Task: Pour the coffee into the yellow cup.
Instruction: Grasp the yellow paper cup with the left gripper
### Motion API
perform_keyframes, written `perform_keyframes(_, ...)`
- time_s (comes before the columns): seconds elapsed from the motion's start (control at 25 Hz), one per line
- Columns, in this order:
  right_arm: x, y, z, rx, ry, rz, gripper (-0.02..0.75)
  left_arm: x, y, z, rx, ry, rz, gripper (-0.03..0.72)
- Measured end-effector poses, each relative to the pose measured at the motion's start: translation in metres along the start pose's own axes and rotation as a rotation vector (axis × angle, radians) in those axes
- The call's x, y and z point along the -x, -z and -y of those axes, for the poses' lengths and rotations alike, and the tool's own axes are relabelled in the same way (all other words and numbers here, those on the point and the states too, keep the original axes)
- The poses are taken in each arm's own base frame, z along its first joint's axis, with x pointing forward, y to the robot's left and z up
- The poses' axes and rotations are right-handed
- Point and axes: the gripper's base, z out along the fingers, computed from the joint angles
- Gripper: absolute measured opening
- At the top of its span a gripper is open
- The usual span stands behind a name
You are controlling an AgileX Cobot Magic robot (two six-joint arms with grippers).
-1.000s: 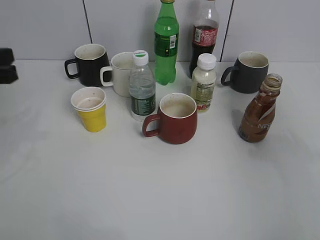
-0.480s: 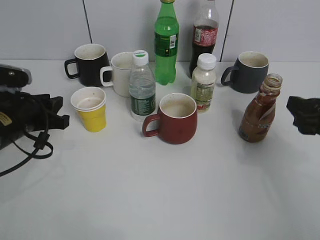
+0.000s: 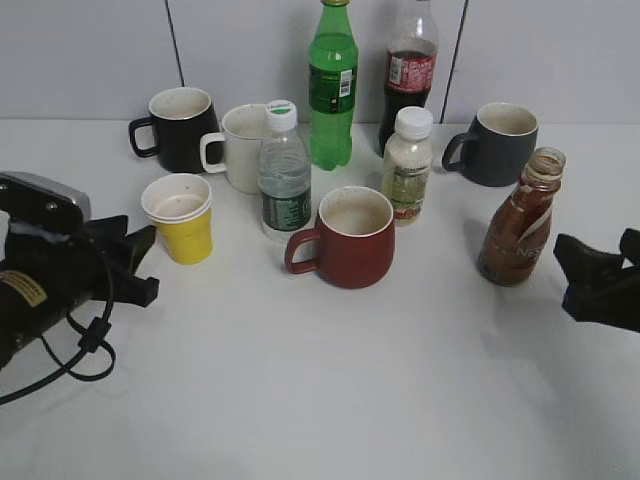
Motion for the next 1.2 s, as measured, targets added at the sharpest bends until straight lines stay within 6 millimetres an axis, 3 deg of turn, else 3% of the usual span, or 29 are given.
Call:
perform_keyframes(0.12, -0.017, -0.005, 0.000, -0.001, 0.038, -0.082, 0.535, -0.011, -0.003, 0.003, -0.024, -0.008, -0.016, 0.350)
perform_keyframes(0.2, -0.025, -0.007, 0.001, -0.001, 0.056, -0.123, 0.535, -0.022, -0.005, 0.004, -0.031, -0.009, -0.052, 0.463)
perform_keyframes(0.32, -0.030, -0.008, 0.000, 0.006, 0.067, -0.149, 0.535, -0.026, -0.014, 0.004, -0.027, -0.007, -0.055, 0.531)
perform_keyframes(0.68, -0.031, -0.009, 0.000, 0.005, 0.067, -0.149, 0.535, -0.019, -0.054, 0.004, -0.031, -0.012, 0.027, 0.552)
perform_keyframes(1.2, -0.031, -0.009, 0.000, 0.005, 0.070, -0.149, 0.535, -0.015, -0.088, 0.007, -0.065, -0.032, 0.045, 0.553)
